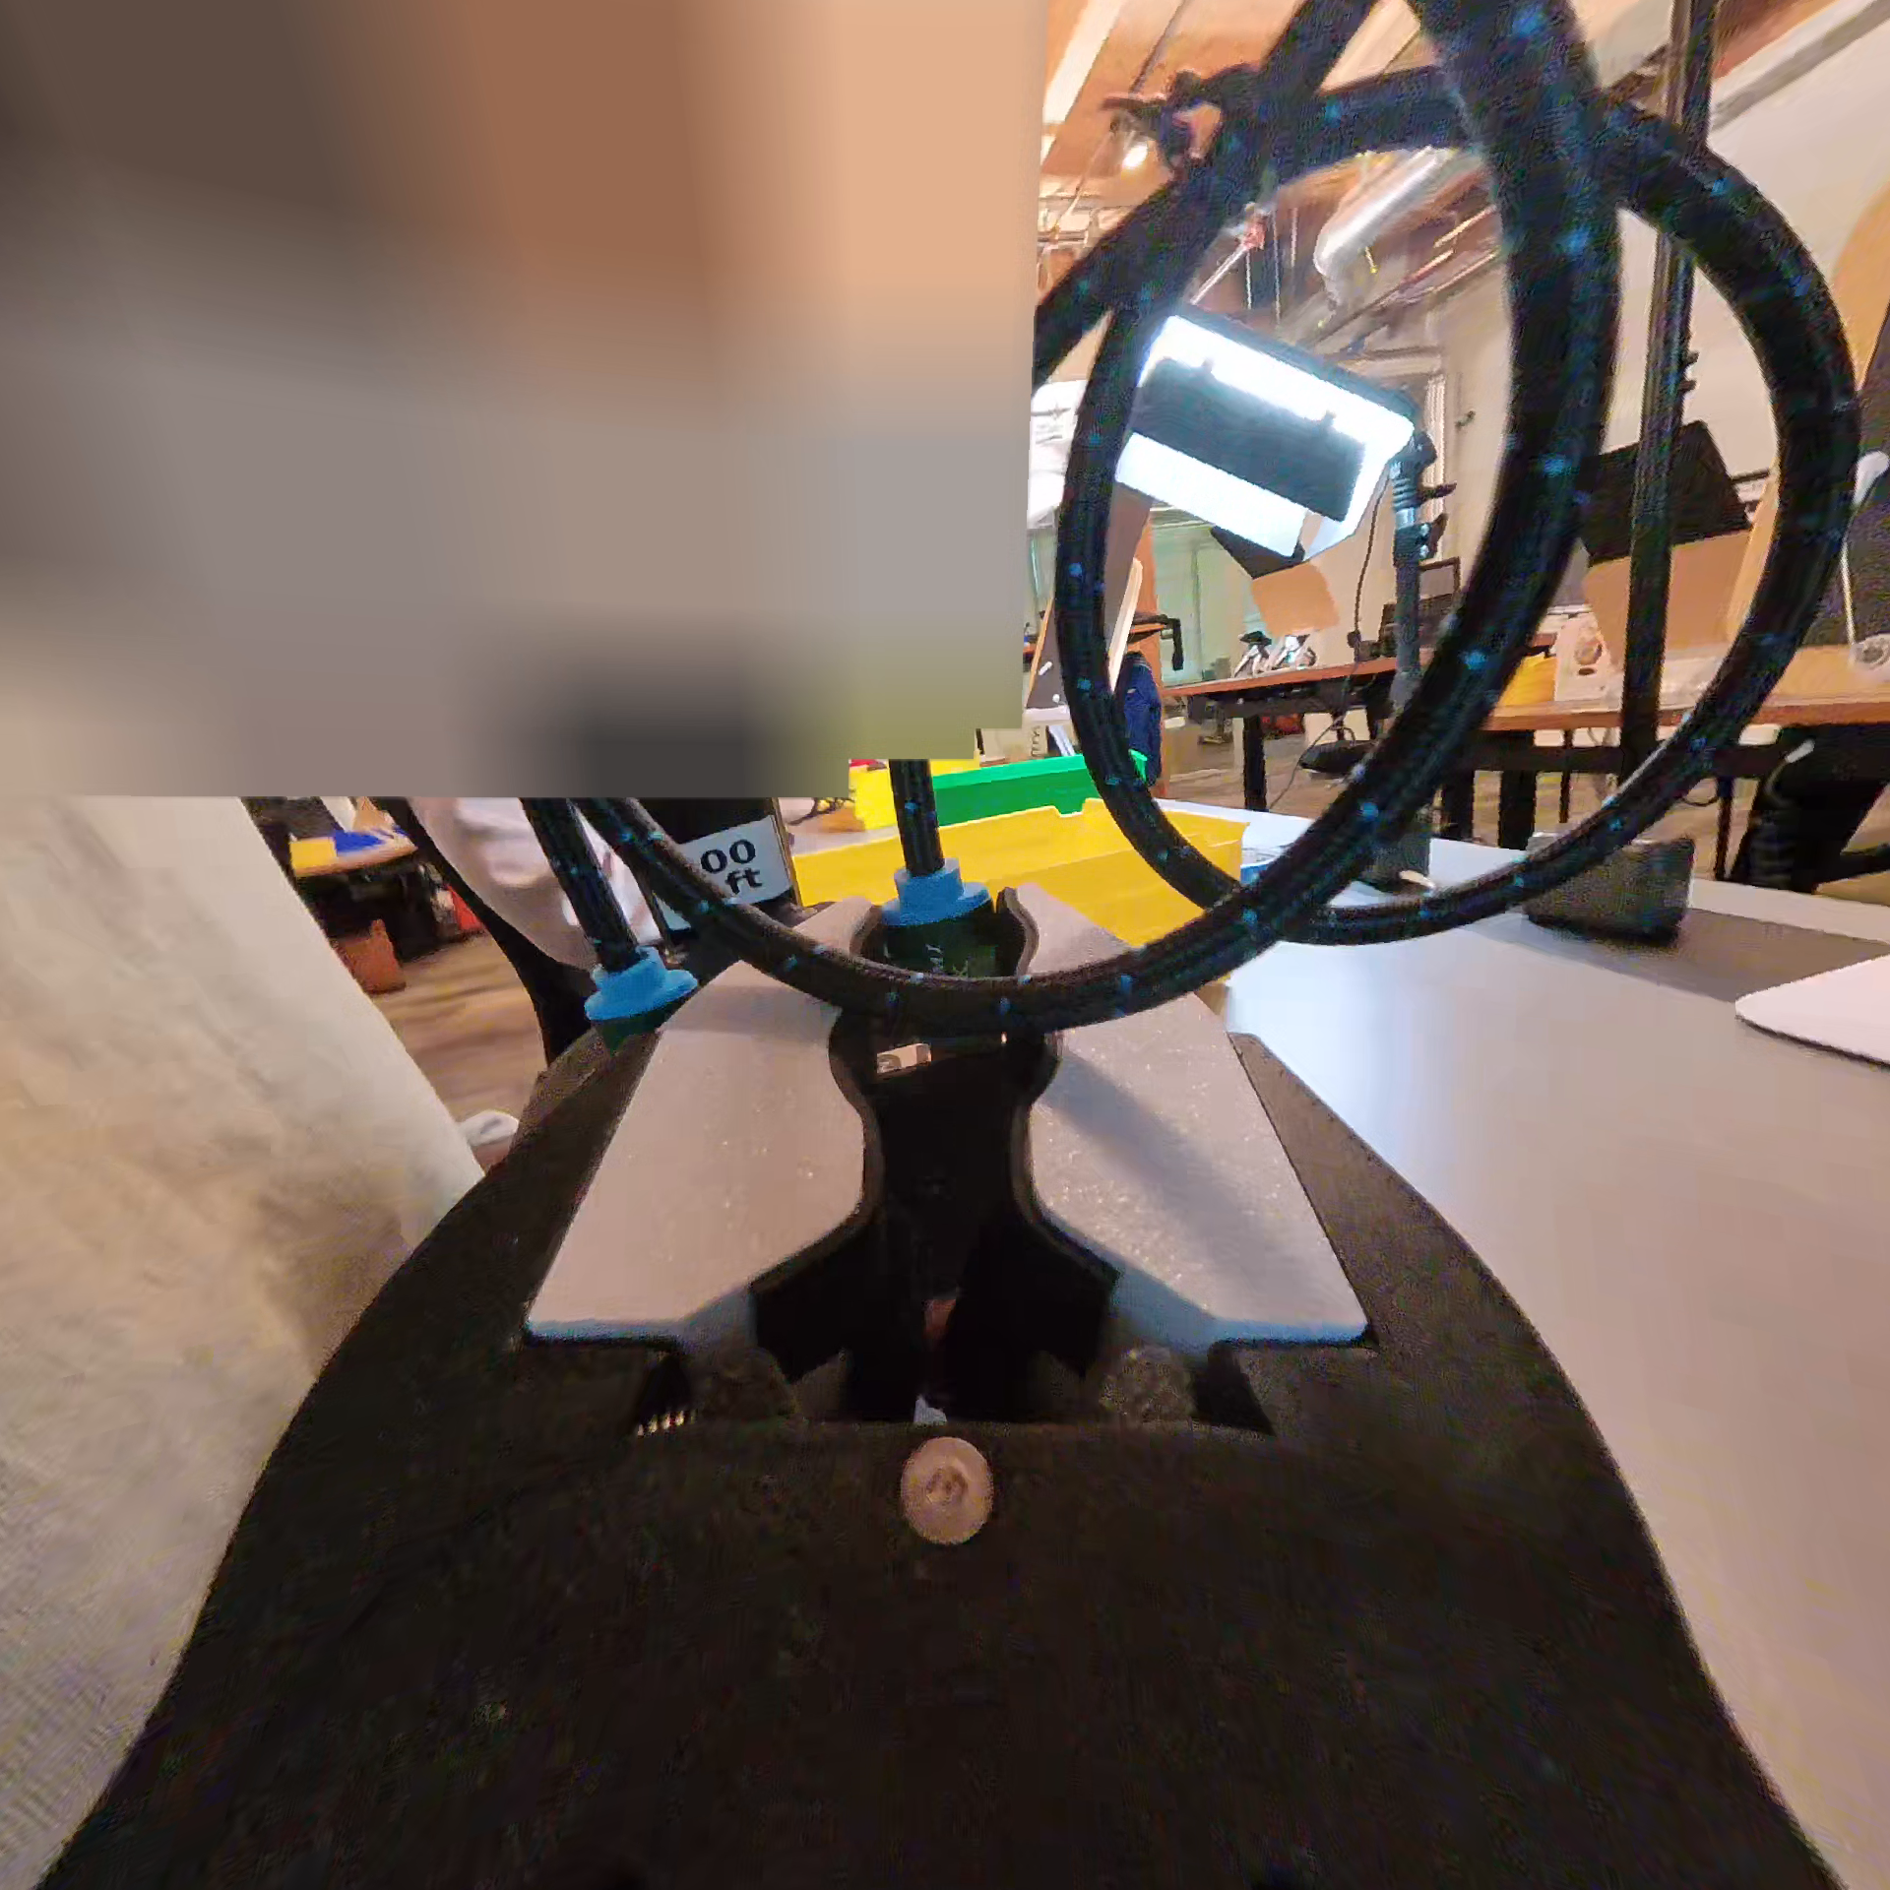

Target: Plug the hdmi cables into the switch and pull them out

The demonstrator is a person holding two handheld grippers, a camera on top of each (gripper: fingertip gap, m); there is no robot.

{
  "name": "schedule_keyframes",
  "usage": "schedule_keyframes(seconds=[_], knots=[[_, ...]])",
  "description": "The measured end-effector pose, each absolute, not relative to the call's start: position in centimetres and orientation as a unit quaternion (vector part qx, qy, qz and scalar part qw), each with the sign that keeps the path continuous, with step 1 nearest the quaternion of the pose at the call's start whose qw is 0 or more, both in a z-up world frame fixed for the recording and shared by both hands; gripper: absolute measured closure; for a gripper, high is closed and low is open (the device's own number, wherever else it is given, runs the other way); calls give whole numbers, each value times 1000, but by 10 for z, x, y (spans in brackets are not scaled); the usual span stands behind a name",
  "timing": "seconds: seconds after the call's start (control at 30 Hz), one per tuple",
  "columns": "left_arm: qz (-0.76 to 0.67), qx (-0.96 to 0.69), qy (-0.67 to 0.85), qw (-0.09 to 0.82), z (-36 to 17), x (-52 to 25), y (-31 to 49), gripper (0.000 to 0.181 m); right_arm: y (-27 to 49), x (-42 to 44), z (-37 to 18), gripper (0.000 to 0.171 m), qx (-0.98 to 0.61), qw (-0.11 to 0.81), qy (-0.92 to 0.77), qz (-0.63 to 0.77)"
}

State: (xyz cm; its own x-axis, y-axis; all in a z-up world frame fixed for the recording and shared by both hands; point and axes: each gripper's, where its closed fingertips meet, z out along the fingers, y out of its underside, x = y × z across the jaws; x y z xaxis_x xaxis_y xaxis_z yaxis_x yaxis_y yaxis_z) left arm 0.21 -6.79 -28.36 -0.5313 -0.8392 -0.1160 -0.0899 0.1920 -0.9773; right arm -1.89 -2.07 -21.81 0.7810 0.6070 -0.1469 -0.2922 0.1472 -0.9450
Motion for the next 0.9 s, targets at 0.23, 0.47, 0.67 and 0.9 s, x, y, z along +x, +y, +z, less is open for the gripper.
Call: schedule_keyframes(seconds=[0.23,0.47,0.67,0.9], knots=[[-592,-331,664,315,-273,-4,-76,53,-27,-25,-213,152,-577,763,-218,193],[-560,-320,676,357,-278,-5,-73,53,-41,59,-160,151,-498,820,-33,279],[-602,-374,615,346,-269,-2,-47,53,-36,60,-209,151,-679,703,-110,182],[-614,-395,582,358,-263,-2,-35,53,-53,105,-192,151,-722,683,-105,24]])
